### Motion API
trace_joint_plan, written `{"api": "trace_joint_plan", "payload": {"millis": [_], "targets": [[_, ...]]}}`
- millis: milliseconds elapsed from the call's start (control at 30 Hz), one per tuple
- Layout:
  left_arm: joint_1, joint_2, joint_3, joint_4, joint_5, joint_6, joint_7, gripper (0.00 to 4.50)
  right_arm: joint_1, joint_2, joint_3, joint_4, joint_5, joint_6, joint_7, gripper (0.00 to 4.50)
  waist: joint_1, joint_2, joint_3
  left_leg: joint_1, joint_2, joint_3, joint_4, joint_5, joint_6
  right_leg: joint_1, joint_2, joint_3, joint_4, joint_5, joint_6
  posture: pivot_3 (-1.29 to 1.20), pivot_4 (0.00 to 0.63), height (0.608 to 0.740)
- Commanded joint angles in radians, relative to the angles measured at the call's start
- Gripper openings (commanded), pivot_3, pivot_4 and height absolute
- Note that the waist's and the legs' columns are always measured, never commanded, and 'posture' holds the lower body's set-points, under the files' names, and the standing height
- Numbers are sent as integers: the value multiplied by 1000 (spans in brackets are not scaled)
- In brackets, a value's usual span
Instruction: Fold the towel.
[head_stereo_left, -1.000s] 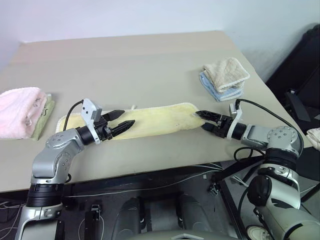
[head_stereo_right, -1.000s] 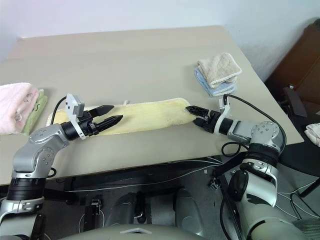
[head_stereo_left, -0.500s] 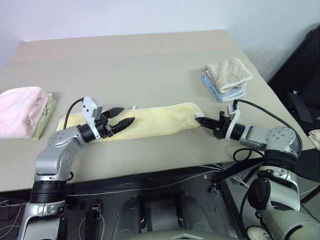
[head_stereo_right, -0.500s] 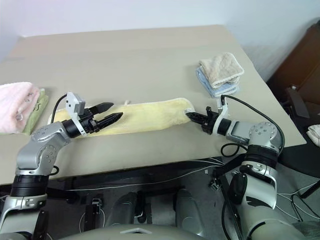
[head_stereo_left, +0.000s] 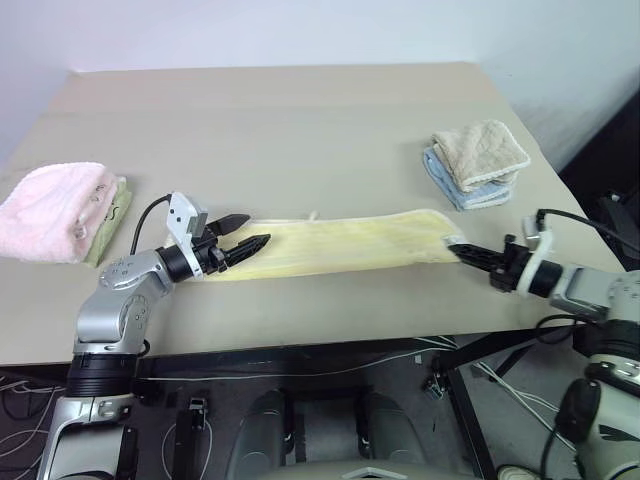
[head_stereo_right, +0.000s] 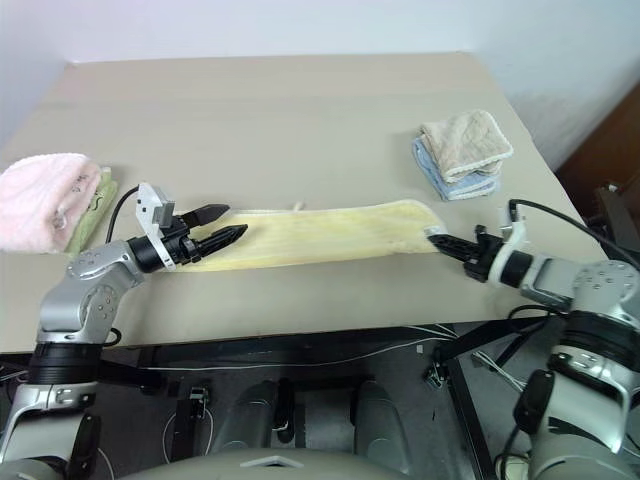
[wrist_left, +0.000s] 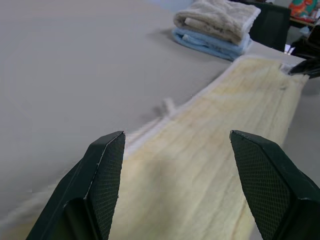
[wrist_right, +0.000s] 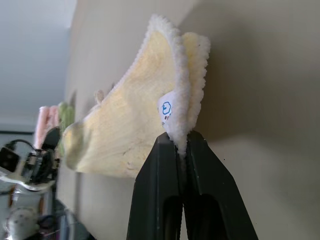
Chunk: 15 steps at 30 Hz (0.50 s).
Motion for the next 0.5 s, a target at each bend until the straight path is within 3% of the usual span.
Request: {"api": "trace_joint_plan", "payload": {"millis": [33, 200, 500], "targets": [[-26, -9, -8, -1, -1, -16, -11, 3494, 5, -40, -20, -49, 24, 5, 25, 42, -4, 0, 0, 0, 0, 0, 0, 0, 0, 0, 0, 0, 0, 0, 0, 0, 150, 740], [-40, -13, -13, 21, 3, -24, -19, 3494, -1, -45, -4, -145, 41, 4, 33, 42, -3, 0, 0, 0, 0, 0, 0, 0, 0, 0, 3, 0, 0, 0, 0, 0, 150, 740], [-42, -13, -31, 55, 34, -52, -31, 3494, 7, -59, 195, -553, 70, -71, 73, 42, -2, 0, 0, 0, 1, 0, 0, 0, 0, 0, 3, 0, 0, 0, 1, 0, 150, 740]]}}
